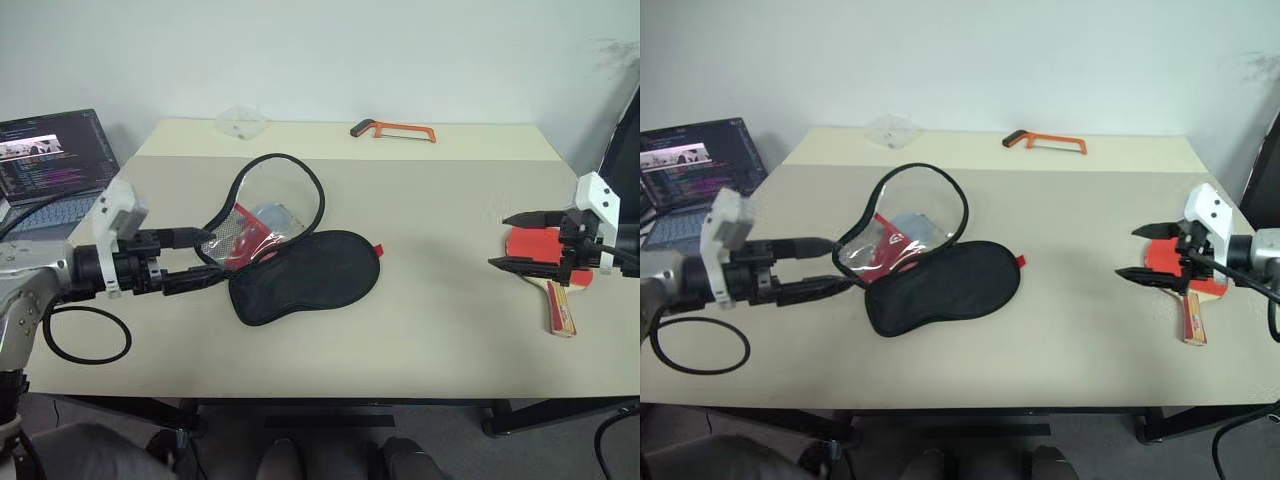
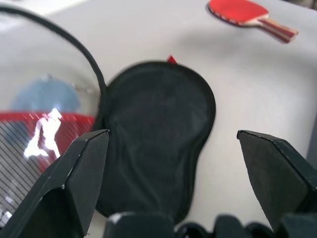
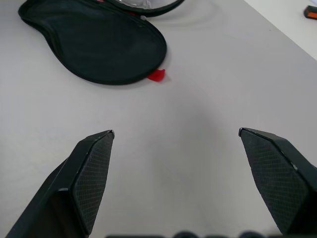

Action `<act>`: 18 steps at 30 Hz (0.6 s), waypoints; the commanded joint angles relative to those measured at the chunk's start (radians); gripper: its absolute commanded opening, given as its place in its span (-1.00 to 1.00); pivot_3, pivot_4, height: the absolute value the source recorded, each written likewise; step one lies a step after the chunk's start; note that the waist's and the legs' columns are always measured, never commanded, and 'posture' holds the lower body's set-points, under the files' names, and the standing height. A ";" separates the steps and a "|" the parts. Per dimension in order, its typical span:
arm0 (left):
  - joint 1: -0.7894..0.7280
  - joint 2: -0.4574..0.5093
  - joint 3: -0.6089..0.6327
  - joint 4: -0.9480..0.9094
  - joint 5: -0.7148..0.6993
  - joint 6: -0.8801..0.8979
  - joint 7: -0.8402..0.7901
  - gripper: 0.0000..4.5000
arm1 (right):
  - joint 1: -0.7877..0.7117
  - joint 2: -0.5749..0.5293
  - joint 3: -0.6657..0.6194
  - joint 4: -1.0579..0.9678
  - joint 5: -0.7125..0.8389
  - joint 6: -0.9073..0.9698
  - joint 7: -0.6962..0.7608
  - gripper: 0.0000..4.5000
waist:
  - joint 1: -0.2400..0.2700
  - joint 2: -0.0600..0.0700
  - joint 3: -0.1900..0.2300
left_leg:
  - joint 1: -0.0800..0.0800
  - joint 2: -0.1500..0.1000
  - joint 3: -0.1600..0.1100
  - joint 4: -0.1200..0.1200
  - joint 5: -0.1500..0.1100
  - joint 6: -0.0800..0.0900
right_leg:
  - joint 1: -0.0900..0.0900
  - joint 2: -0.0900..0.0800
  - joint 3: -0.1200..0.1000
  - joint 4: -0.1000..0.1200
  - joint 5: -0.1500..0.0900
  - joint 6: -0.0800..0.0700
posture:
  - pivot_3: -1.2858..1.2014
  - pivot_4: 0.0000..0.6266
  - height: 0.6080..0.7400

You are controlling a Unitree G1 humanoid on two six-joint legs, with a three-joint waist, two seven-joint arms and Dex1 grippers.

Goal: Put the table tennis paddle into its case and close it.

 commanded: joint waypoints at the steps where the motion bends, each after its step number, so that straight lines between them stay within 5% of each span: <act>1: 0.004 -0.006 0.039 -0.021 -0.009 -0.030 -0.002 1.00 | -0.051 -0.005 -0.003 -0.027 0.018 0.000 0.009 0.98 | 0.000 0.000 0.000 | 0.000 0.000 0.000 0.000 0.000 0.000 | 0.000 0.000 0.000 0.000 0.000 0.000 | 0.03 -0.52 1.00; 8: 0.017 -0.023 -0.002 0.005 0.019 -0.081 -0.034 1.00 | -0.103 0.021 0.026 -0.018 0.009 -0.002 0.013 0.98 | 0.000 0.000 0.000 | 0.000 0.000 0.000 0.000 0.000 0.000 | 0.000 0.000 0.000 0.000 0.000 0.000 | 0.03 -0.52 1.00; 14: -0.074 0.003 -0.220 0.106 0.189 -0.220 -0.156 1.00 | -0.104 0.038 0.025 -0.014 0.007 -0.020 -0.002 0.98 | 0.001 0.000 0.000 | 0.000 0.000 0.000 0.000 0.000 0.000 | 0.000 0.000 0.000 0.000 0.000 0.000 | 0.03 -0.52 1.00; 18: -0.194 -0.080 -0.358 0.280 0.397 -0.407 -0.069 1.00 | -0.077 0.049 0.011 -0.026 0.010 -0.025 -0.024 0.98 | 0.006 0.000 0.000 | 0.000 0.000 0.000 0.001 0.000 0.000 | 0.000 0.000 0.000 0.000 0.000 0.000 | 0.03 -0.52 1.00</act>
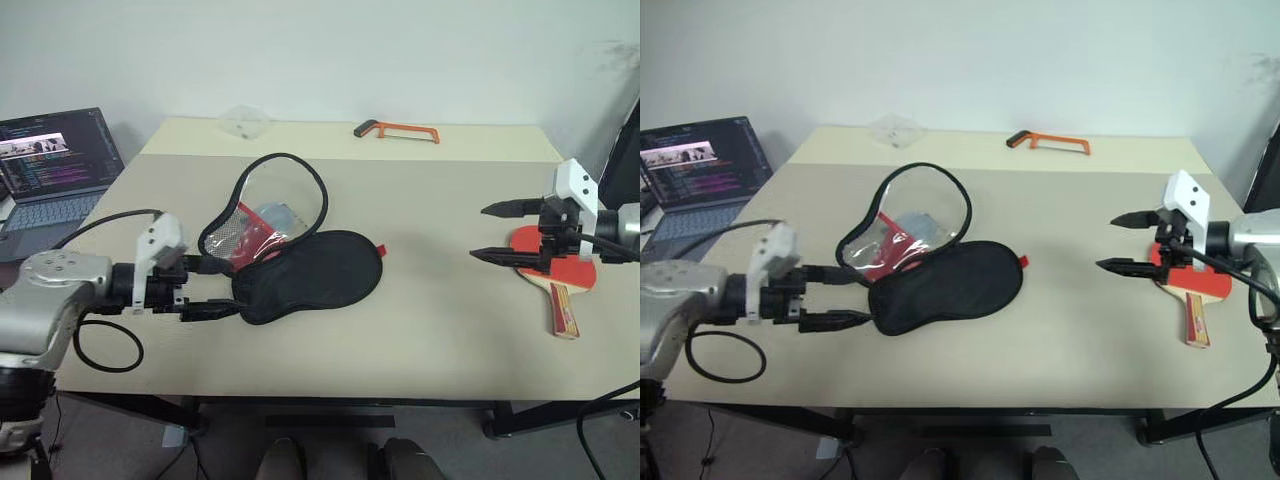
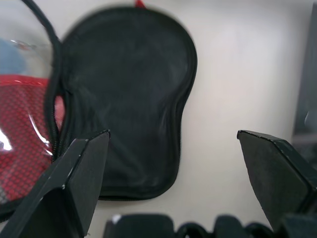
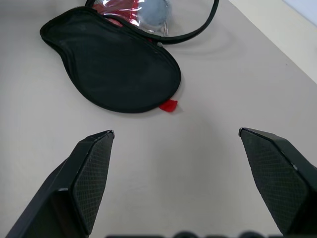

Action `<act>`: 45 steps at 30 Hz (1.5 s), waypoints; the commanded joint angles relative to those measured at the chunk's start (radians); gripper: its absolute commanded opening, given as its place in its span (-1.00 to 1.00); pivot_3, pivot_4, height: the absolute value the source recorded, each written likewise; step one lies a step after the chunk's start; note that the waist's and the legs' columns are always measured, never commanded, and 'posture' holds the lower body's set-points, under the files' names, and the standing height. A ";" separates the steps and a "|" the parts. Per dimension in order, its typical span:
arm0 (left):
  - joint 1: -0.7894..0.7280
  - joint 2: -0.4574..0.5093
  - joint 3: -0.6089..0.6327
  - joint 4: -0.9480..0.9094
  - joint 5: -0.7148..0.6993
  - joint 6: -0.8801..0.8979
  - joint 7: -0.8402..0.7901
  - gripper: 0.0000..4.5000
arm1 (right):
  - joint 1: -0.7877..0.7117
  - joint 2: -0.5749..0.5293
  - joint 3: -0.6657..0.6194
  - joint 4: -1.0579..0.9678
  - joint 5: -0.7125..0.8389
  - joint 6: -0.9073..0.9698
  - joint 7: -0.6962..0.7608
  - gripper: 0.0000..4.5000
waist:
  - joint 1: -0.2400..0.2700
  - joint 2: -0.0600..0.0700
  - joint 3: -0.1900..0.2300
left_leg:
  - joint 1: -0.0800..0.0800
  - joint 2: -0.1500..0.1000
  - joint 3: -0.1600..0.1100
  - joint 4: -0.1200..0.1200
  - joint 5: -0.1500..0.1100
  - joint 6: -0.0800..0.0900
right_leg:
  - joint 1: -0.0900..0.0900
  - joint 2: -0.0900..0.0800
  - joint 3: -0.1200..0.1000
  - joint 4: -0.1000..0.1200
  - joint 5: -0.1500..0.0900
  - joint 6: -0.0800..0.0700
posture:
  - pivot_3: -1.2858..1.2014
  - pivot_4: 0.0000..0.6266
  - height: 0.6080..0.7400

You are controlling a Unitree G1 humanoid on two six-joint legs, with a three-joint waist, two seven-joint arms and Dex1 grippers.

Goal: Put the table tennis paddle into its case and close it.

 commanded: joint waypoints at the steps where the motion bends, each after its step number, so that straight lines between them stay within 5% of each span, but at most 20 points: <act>1: -0.106 -0.077 -0.077 0.151 0.153 -0.144 0.082 1.00 | 0.015 0.001 -0.040 -0.038 0.015 -0.010 -0.024 0.98 | 0.005 0.000 0.000 | 0.000 0.000 0.000 0.000 0.000 0.000 | 0.000 0.000 0.000 0.000 0.000 0.000 | 0.03 -0.52 1.00; 14: -0.085 -0.217 -0.144 0.168 0.147 -0.110 -0.029 1.00 | 0.073 -0.029 -0.083 -0.109 0.031 0.045 -0.052 0.98 | 0.001 0.000 0.000 | -0.003 0.000 -0.002 0.004 0.000 0.000 | -0.001 0.001 0.000 0.001 0.001 0.002 | 0.03 -0.52 1.00; 22: -0.084 -0.274 -0.218 0.195 0.290 -0.172 0.075 1.00 | 0.088 -0.034 -0.090 -0.137 0.039 0.065 -0.070 0.98 | 0.004 0.000 0.000 | -0.003 0.000 -0.002 0.007 0.000 0.000 | 0.001 0.000 0.000 0.001 0.002 0.003 | 0.03 -0.52 1.00; 25: -0.081 -0.299 -0.229 0.192 0.321 -0.159 0.108 0.72 | 0.095 -0.037 -0.091 -0.147 0.046 0.070 -0.078 1.00 | 0.004 0.000 0.000 | -0.001 0.000 -0.002 0.007 0.000 0.001 | 0.003 0.000 0.000 0.001 0.003 0.004 | 0.03 -0.52 1.00; 31: -0.100 -0.355 -0.220 0.182 0.353 -0.088 0.211 -0.14 | 0.092 -0.038 -0.084 -0.152 0.053 0.073 -0.087 1.00 | 0.011 0.005 -0.003 | 0.003 -0.002 -0.003 0.008 0.002 0.003 | 0.009 -0.001 0.000 0.001 0.001 0.010 | 0.03 -0.52 1.00; 36: -0.155 -0.505 -0.166 0.136 0.324 0.106 0.402 -0.91 | 0.076 -0.031 -0.072 -0.147 0.052 0.070 -0.087 1.00 | 0.025 0.005 -0.003 | 0.003 -0.003 -0.002 0.010 0.005 0.007 | 0.011 -0.003 -0.002 0.000 0.005 0.010 | 0.03 -0.52 1.00; 45: -0.233 -0.830 -0.158 0.092 0.315 0.305 0.701 -0.98 | 0.050 -0.023 -0.049 -0.131 0.043 0.055 -0.077 1.00 | 0.024 0.005 -0.003 | 0.000 -0.005 -0.001 0.010 0.007 0.011 | 0.013 -0.006 -0.001 -0.013 0.014 0.019 | 0.03 -0.52 1.00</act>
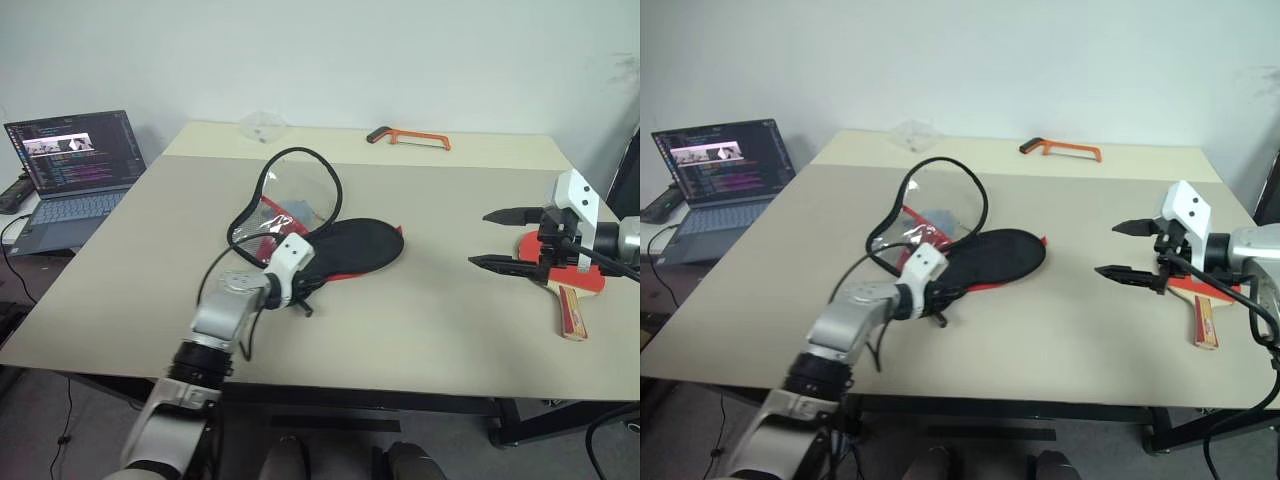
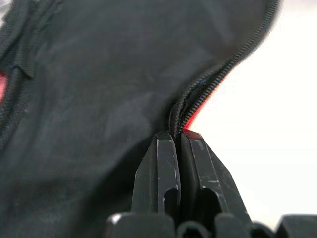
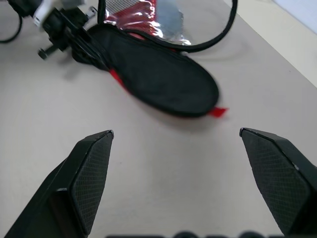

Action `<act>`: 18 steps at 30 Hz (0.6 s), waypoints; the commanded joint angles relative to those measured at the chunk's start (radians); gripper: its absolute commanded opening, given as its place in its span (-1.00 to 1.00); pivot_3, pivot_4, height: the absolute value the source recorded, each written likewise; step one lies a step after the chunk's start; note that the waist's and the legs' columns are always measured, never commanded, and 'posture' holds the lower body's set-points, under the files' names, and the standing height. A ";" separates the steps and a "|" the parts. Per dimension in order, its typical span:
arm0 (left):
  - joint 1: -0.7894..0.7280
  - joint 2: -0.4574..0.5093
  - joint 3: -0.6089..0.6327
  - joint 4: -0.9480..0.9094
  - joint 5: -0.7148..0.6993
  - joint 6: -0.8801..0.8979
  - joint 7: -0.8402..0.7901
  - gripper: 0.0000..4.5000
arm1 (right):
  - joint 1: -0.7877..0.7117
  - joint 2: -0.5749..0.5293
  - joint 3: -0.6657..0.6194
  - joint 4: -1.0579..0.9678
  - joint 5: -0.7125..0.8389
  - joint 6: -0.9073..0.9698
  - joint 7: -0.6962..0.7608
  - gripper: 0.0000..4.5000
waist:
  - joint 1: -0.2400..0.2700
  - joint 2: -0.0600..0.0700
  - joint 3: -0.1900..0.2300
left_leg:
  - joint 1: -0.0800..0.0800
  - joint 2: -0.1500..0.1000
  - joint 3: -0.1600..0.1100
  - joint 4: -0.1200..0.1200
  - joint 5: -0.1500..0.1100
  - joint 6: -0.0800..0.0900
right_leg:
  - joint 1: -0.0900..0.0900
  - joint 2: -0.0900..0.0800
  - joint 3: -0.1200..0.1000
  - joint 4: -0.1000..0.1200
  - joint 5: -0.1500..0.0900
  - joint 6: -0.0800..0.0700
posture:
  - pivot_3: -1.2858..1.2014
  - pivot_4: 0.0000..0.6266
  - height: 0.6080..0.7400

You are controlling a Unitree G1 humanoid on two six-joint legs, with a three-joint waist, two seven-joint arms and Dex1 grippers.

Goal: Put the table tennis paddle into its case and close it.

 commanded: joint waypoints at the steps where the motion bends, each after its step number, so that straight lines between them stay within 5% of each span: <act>1: -0.067 -0.096 -0.006 -0.013 0.000 0.027 0.107 -0.98 | -0.040 -0.006 -0.009 -0.003 0.001 -0.022 0.003 1.00 | -0.001 0.000 0.000 | -0.001 0.000 0.000 -0.001 0.000 0.000 | 0.000 0.000 0.000 -0.002 0.000 0.000 | 0.03 -0.52 1.00; 10: -0.315 -0.403 0.040 0.281 0.007 -0.033 0.383 -0.98 | -0.087 0.001 0.028 0.032 -0.016 -0.043 0.019 1.00 | -0.001 -0.001 0.001 | -0.004 -0.001 -0.001 -0.003 -0.001 0.000 | -0.002 0.000 0.000 -0.004 0.000 0.000 | 0.03 -0.52 1.00; 18: -0.509 -0.513 0.056 0.693 0.025 -0.242 0.559 -0.98 | -0.109 0.017 0.050 0.049 -0.028 -0.056 0.023 1.00 | -0.012 -0.001 0.001 | -0.004 -0.002 0.000 -0.004 -0.001 -0.001 | -0.003 0.000 0.000 -0.004 0.000 0.000 | 0.03 -0.52 1.00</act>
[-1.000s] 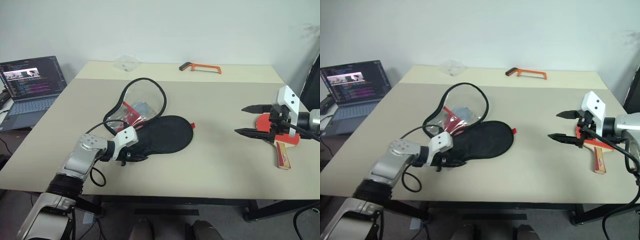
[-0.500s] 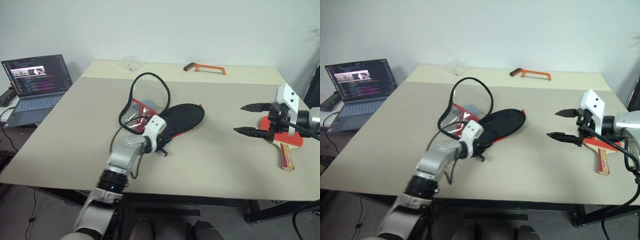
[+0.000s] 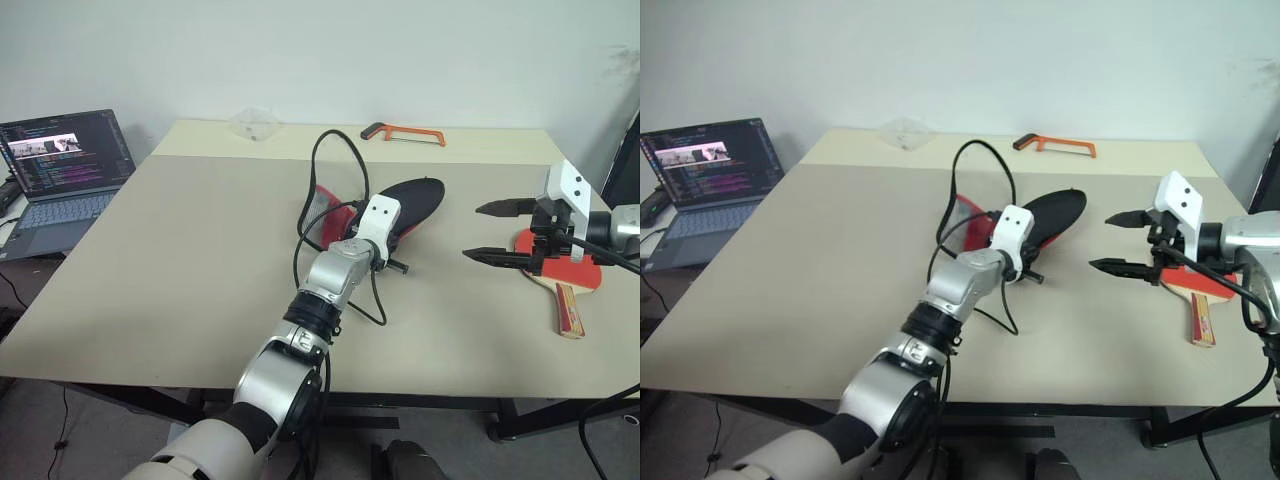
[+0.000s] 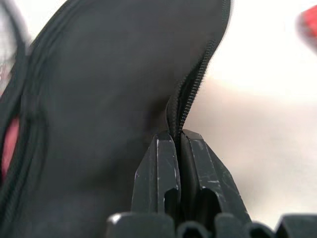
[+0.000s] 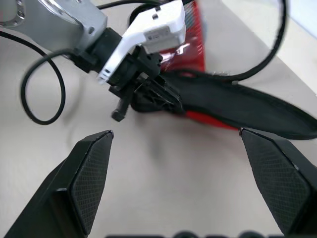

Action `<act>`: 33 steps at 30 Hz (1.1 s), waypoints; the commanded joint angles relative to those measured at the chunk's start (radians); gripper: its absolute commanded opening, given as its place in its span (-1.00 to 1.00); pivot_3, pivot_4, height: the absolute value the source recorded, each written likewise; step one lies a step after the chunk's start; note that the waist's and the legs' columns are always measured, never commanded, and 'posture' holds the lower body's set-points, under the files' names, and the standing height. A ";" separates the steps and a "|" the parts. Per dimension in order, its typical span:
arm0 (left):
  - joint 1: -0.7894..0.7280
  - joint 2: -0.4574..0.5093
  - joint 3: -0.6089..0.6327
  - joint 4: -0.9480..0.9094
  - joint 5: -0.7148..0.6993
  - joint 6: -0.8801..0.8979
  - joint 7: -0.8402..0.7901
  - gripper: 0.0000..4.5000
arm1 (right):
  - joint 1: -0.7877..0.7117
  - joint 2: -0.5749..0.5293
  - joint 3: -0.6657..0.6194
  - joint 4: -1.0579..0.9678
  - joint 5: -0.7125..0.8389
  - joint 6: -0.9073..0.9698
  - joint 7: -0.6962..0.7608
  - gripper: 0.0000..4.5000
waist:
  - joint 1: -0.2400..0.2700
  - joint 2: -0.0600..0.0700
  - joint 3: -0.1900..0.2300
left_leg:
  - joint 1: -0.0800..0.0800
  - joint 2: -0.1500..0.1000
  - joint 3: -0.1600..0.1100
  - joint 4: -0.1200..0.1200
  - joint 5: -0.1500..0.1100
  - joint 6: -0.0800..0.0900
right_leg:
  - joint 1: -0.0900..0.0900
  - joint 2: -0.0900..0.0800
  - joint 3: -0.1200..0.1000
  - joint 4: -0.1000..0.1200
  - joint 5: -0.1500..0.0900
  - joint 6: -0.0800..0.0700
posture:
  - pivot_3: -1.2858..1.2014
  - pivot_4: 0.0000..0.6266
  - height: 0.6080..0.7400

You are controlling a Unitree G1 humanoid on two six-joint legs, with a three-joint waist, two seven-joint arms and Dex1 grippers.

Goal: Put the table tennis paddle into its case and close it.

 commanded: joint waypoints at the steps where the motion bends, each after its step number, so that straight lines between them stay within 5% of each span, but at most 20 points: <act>1: -0.102 -0.121 0.022 0.128 -0.006 -0.126 0.039 -0.98 | -0.033 0.004 -0.007 -0.011 -0.005 -0.018 -0.001 1.00 | 0.001 0.000 0.000 | 0.000 0.000 0.000 0.000 0.000 0.000 | 0.000 0.000 0.000 0.000 0.000 0.000 | 0.03 -0.52 1.00; 5: -0.149 -0.135 0.041 0.236 -0.016 -0.237 0.061 -0.98 | -0.031 0.014 -0.003 -0.015 -0.011 -0.018 -0.001 1.00 | 0.006 0.000 0.000 | -0.002 0.000 0.000 0.000 0.000 -0.001 | -0.002 0.000 0.000 0.000 0.000 0.000 | 0.03 -0.52 1.00; 13: -0.154 -0.094 0.036 0.154 -0.061 -0.251 -0.076 0.15 | -0.041 0.026 0.004 -0.010 -0.016 -0.018 -0.001 1.00 | 0.007 0.000 0.000 | -0.006 0.000 0.000 0.000 0.000 -0.001 | -0.005 0.000 -0.001 0.000 0.001 -0.002 | 0.03 -0.52 1.00; 15: -0.128 -0.057 0.019 0.054 -0.070 -0.203 -0.134 0.15 | -0.044 0.029 0.006 -0.006 -0.017 -0.019 -0.001 1.00 | 0.007 0.000 0.000 | -0.007 0.000 0.000 0.000 0.000 -0.001 | -0.007 0.000 -0.001 0.000 0.001 -0.002 | 0.03 -0.52 1.00; 19: -0.017 0.109 -0.015 -0.328 -0.116 0.019 -0.307 0.15 | -0.064 0.057 0.015 0.015 -0.030 0.006 -0.045 1.00 | -0.001 0.001 0.000 | -0.010 0.000 0.000 0.000 0.000 -0.002 | -0.010 0.000 0.000 0.001 0.003 -0.005 | 0.03 -0.52 1.00; 22: 0.080 0.328 -0.078 -0.580 -0.112 0.172 -0.457 0.15 | -0.094 0.102 0.018 0.043 -0.053 0.045 -0.134 1.00 | -0.024 0.003 -0.001 | -0.008 0.002 -0.001 -0.002 0.001 -0.005 | -0.010 0.002 0.000 0.003 0.003 -0.006 | 0.03 -0.52 1.00; 28: 0.206 0.676 -0.050 -0.773 -0.076 0.186 -0.565 0.15 | -0.118 0.197 0.020 0.047 -0.067 0.136 -0.279 1.00 | -0.020 0.003 -0.001 | -0.006 0.004 -0.002 -0.003 0.002 -0.006 | -0.010 0.004 0.000 0.005 0.004 -0.008 | 0.03 -0.52 1.00; 33: 0.282 0.811 0.063 -0.899 -0.194 0.201 -0.697 0.15 | -0.169 0.315 0.047 0.066 -0.103 0.269 -0.453 1.00 | 0.000 0.003 -0.001 | -0.011 0.003 -0.001 0.001 0.002 -0.006 | -0.011 0.002 -0.002 0.002 0.005 -0.006 | 0.03 -0.52 1.00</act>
